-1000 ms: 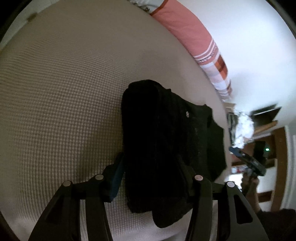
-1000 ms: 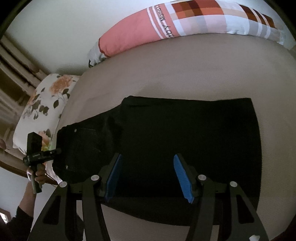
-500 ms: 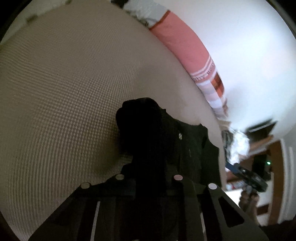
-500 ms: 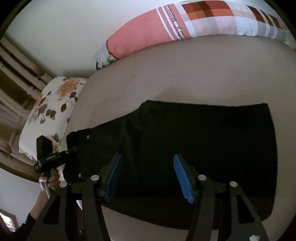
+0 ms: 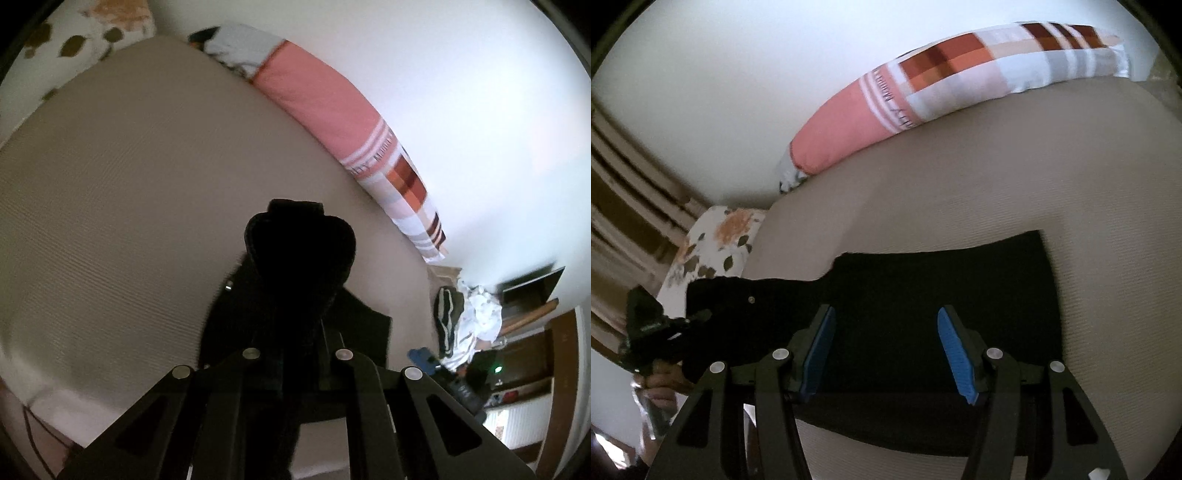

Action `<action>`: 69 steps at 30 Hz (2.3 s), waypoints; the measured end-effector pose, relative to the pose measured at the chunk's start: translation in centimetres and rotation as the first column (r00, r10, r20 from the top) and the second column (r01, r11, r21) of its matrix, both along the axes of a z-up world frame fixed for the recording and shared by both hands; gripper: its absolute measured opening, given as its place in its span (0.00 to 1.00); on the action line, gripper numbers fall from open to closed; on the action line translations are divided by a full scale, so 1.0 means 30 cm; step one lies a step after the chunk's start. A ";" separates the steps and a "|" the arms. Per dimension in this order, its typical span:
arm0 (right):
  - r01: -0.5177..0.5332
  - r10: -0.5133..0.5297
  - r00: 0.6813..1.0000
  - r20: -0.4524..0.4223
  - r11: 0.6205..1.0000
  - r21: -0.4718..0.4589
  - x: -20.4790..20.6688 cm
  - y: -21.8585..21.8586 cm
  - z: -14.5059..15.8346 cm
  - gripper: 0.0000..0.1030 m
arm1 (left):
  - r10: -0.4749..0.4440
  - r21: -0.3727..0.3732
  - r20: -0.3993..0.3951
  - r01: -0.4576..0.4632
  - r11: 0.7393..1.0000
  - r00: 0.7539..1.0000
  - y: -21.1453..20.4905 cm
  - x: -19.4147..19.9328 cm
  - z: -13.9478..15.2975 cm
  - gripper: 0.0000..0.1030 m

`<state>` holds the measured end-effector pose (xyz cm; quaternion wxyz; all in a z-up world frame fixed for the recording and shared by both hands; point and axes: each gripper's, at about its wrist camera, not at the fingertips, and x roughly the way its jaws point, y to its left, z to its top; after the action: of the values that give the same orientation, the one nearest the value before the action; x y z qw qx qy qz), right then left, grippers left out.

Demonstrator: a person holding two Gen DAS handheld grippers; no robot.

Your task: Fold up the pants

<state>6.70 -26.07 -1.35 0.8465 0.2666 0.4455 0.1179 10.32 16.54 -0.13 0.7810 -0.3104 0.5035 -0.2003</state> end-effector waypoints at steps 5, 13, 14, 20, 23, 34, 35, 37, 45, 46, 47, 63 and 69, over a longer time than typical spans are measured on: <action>0.031 -0.030 0.999 -0.018 0.999 0.022 -0.029 -0.140 -0.038 0.55 | -0.035 0.021 -0.017 0.035 0.999 0.999 -0.262 0.007 0.051 0.09; 0.045 -0.042 0.995 -0.086 0.999 0.025 -0.061 -0.299 -0.129 0.55 | -0.149 0.022 -0.049 0.151 0.988 0.988 -0.678 0.046 0.001 0.09; 0.047 -0.043 0.994 -0.099 0.998 0.034 -0.062 -0.317 -0.145 0.55 | -0.160 0.025 -0.055 0.161 0.987 0.986 -0.710 0.049 -0.015 0.09; 0.041 -0.035 0.990 -0.133 0.998 0.043 -0.045 -0.368 -0.188 0.55 | -0.212 0.164 -0.089 0.224 0.961 0.973 -0.927 0.060 -0.182 0.09; 0.024 -0.022 0.993 -0.118 1.000 0.016 -0.027 -0.371 -0.186 0.55 | -0.238 0.212 -0.059 0.245 0.946 0.970 -0.978 0.040 -0.222 0.11; 0.028 -0.028 0.996 -0.081 1.000 0.004 0.017 -0.352 -0.177 0.55 | -0.422 0.334 0.105 0.368 0.868 0.901 -1.028 -0.047 -0.124 0.55; 0.016 -0.016 0.997 -0.082 1.000 0.002 0.021 -0.341 -0.175 0.55 | -0.421 0.338 0.125 0.360 0.870 0.899 -1.002 -0.052 -0.107 0.57; -0.012 0.015 0.997 -0.081 0.999 0.036 0.031 -0.324 -0.177 0.55 | -0.391 0.370 0.168 0.310 0.876 0.905 -0.932 -0.063 -0.076 0.60; -0.145 0.168 0.977 -0.129 0.975 0.167 0.082 -0.210 -0.244 0.65 | -0.191 0.503 0.138 0.097 0.859 0.972 -0.605 -0.017 -0.110 0.60; -0.139 0.160 0.978 -0.135 0.979 0.152 0.093 -0.205 -0.256 0.66 | -0.170 0.499 0.127 0.085 0.863 0.977 -0.568 -0.013 -0.127 0.60; -0.142 0.162 0.977 -0.138 0.979 0.145 0.101 -0.200 -0.267 0.67 | -0.152 0.502 0.118 0.074 0.862 0.981 -0.545 -0.012 -0.143 0.60; -0.051 0.059 0.996 -0.062 0.991 0.125 0.116 -0.157 -0.143 0.09 | -0.198 0.525 0.167 0.083 0.847 0.966 -0.517 -0.059 -0.181 0.60; 0.007 -0.007 0.992 -0.126 1.000 -0.001 0.071 -0.212 -0.221 0.10 | -0.230 0.528 0.161 0.113 0.841 0.960 -0.575 -0.052 -0.181 0.60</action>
<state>8.82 -32.43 -7.99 0.8171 0.2750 0.4971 0.0979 8.74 -0.72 -5.57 0.8644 -0.0203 0.4758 -0.1611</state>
